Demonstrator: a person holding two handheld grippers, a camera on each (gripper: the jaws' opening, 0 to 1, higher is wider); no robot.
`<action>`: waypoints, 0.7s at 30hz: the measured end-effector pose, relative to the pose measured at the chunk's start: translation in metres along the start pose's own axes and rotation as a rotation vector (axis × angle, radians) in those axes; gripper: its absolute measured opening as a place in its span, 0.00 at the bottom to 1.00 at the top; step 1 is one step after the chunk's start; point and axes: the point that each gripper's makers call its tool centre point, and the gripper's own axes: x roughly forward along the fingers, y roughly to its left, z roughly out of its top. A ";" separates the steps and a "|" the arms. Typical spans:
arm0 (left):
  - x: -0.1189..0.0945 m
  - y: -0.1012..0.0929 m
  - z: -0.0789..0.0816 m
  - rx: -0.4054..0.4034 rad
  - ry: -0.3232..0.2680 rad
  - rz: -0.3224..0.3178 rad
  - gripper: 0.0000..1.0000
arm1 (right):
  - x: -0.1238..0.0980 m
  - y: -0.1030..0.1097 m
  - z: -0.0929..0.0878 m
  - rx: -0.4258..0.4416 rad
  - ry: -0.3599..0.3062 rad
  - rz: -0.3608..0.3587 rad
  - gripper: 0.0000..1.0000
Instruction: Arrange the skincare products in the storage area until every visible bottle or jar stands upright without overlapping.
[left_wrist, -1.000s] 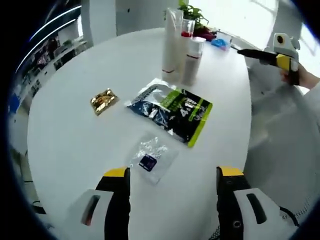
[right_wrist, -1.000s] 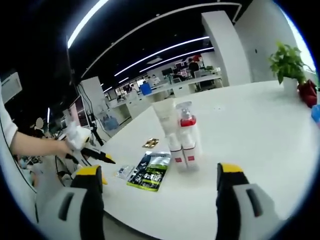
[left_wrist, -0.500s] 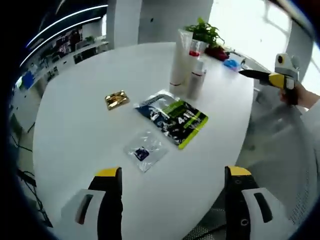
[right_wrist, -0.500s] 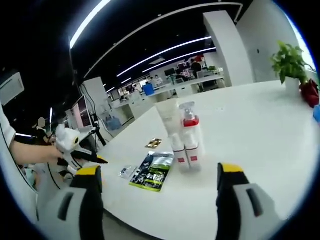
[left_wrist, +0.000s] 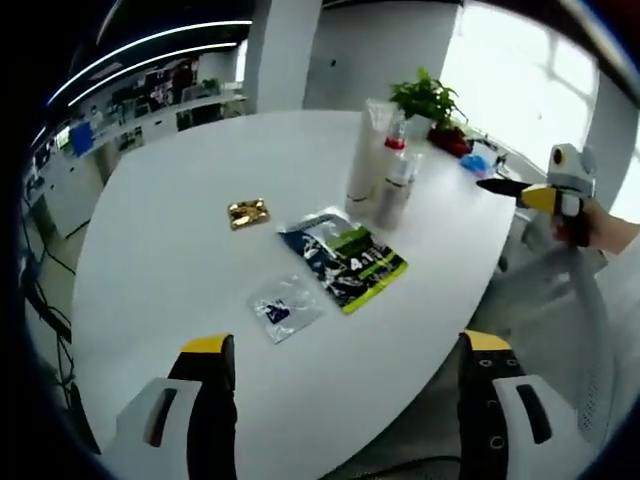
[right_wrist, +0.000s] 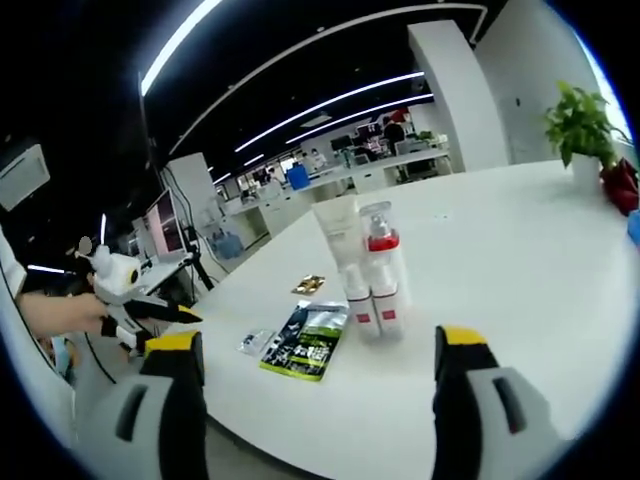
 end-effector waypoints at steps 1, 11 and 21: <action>-0.001 0.000 -0.001 -0.004 -0.003 0.002 0.92 | 0.000 0.000 0.000 -0.001 0.002 0.001 0.96; -0.012 0.003 -0.008 -0.072 -0.027 0.038 0.97 | -0.001 0.001 0.000 -0.005 0.001 0.002 0.96; -0.020 0.007 -0.012 -0.072 -0.041 0.084 0.97 | -0.001 0.003 0.000 -0.011 -0.003 0.013 0.96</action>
